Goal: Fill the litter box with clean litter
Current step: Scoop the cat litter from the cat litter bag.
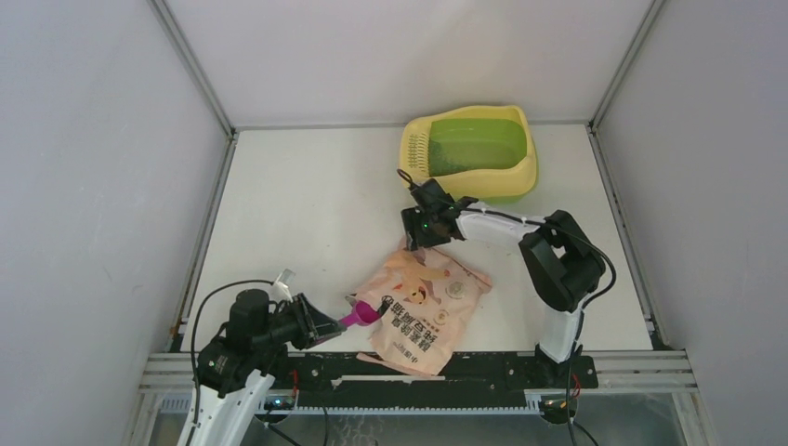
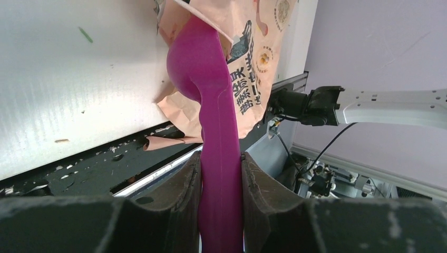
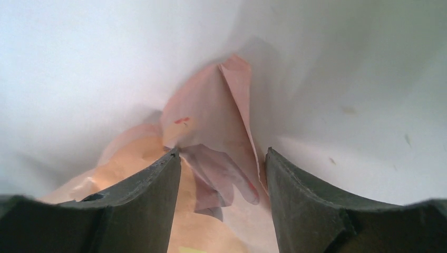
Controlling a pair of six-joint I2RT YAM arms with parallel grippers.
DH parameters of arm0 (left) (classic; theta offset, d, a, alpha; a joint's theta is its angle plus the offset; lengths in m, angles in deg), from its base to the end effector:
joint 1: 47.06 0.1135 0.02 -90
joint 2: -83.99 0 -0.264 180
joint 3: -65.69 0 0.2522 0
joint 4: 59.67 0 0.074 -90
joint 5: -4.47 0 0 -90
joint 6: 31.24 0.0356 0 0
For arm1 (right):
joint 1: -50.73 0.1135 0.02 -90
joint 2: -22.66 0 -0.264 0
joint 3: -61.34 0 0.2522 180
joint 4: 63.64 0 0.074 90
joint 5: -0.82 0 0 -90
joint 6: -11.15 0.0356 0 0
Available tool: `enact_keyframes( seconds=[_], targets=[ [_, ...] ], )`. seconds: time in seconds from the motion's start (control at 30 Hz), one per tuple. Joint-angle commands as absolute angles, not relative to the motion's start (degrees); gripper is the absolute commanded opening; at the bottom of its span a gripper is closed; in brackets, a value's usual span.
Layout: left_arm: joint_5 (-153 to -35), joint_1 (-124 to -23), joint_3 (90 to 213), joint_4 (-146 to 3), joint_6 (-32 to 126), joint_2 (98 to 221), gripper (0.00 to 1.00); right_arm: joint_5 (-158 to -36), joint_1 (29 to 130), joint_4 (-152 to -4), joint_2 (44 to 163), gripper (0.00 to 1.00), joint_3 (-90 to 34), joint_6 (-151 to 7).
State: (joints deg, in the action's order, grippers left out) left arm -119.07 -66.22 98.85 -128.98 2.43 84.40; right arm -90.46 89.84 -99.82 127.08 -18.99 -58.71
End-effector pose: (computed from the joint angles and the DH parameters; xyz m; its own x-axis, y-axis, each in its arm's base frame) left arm 0.0421 -0.0354 0.1901 -0.8885 -0.4256 -0.1714 -0.0842 0.5185 -0.8510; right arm 0.2868 0.2342 0.1711 -0.8527 -0.2496 -0.4589 -0.3682 0.9104 0.1890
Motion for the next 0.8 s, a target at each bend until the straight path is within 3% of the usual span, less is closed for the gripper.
enact_keyframes(
  seconds=[0.0, 0.17, 0.43, 0.57, 0.77],
  targets=[
    [-116.24, -66.4, 97.94, -127.86, -1.15, 79.63, 0.06, -96.85, 91.36, -98.56, 129.3, 0.67, -28.98, -63.57],
    [-113.96, -66.4, 96.67, -124.13, -3.87, 78.05, 0.06, -94.45, 91.2, -101.89, 124.26, 0.76, -29.14, -64.69],
    [-116.19, -66.48, 94.49, -106.47, -7.18, 85.25, 0.06, -88.07, 90.53, -111.15, 98.93, 0.84, -16.25, -53.09],
    [-118.67, -66.69, 95.64, -103.29, -8.29, 87.46, 0.06, -85.52, 99.05, -113.67, 86.47, 0.86, -7.86, -45.39],
    [-118.97, -69.45, 95.41, -105.4, -8.5, 85.9, 0.06, -81.95, 109.95, -120.77, 79.09, 0.86, 0.2, -29.56]
  ],
)
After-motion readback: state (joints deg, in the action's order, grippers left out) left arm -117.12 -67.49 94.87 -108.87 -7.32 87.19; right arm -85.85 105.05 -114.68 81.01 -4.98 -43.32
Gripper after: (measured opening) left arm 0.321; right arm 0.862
